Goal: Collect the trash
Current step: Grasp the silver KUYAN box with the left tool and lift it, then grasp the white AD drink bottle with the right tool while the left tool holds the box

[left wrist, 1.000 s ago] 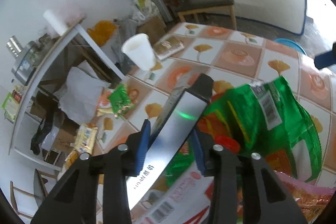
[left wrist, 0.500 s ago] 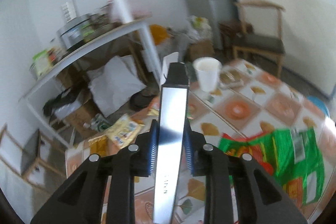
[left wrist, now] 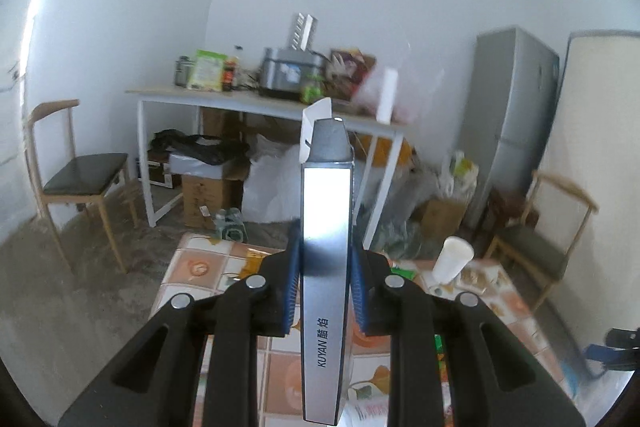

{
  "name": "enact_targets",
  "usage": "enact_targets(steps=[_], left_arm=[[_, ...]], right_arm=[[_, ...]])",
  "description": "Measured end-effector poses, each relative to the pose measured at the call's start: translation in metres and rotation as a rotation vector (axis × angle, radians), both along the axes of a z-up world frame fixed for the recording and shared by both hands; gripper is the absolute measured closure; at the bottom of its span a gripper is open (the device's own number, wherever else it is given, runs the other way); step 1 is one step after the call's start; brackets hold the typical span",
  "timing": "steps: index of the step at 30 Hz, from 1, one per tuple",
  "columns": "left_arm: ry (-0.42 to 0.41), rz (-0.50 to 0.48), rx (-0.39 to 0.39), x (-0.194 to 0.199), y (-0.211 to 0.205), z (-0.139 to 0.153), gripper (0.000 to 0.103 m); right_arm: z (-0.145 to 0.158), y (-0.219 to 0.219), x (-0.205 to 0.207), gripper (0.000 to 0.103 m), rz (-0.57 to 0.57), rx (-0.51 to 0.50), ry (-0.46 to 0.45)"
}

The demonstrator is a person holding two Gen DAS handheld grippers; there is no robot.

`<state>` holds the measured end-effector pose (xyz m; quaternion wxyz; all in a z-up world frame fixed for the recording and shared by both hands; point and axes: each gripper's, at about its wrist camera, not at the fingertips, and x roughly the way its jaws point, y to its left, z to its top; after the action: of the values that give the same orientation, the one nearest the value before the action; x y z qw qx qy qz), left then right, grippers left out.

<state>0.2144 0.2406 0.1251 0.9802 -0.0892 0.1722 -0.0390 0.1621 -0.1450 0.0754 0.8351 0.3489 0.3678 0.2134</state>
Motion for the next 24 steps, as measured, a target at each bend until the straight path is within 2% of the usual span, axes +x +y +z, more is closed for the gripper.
enact_targets(steps=[2, 5, 8, 12, 15, 18, 24], left_arm=[[-0.012, 0.020, -0.030, -0.021, 0.008, -0.001, 0.081], [-0.023, 0.062, -0.076, -0.051, 0.017, -0.008, 0.081], [-0.012, 0.102, -0.124, -0.074, 0.026, -0.020, 0.081], [0.036, 0.125, -0.198, -0.097, 0.038, -0.040, 0.081], [0.059, 0.125, -0.218, -0.106, 0.039, -0.049, 0.081], [0.063, 0.119, -0.233, -0.112, 0.043, -0.053, 0.081], [0.058, 0.102, -0.257, -0.118, 0.046, -0.054, 0.081]], right_arm=[[0.001, 0.020, 0.008, 0.044, 0.059, 0.029, 0.007], [-0.012, 0.054, 0.025, 0.044, 0.147, 0.109, 0.085], [-0.040, 0.096, 0.042, 0.044, 0.234, 0.188, 0.205], [-0.082, 0.129, 0.060, 0.043, 0.264, 0.287, 0.373], [-0.116, 0.137, 0.074, 0.037, 0.202, 0.342, 0.498], [-0.138, 0.133, 0.082, 0.033, 0.114, 0.384, 0.579], [-0.158, 0.127, 0.096, 0.031, -0.010, 0.469, 0.652]])
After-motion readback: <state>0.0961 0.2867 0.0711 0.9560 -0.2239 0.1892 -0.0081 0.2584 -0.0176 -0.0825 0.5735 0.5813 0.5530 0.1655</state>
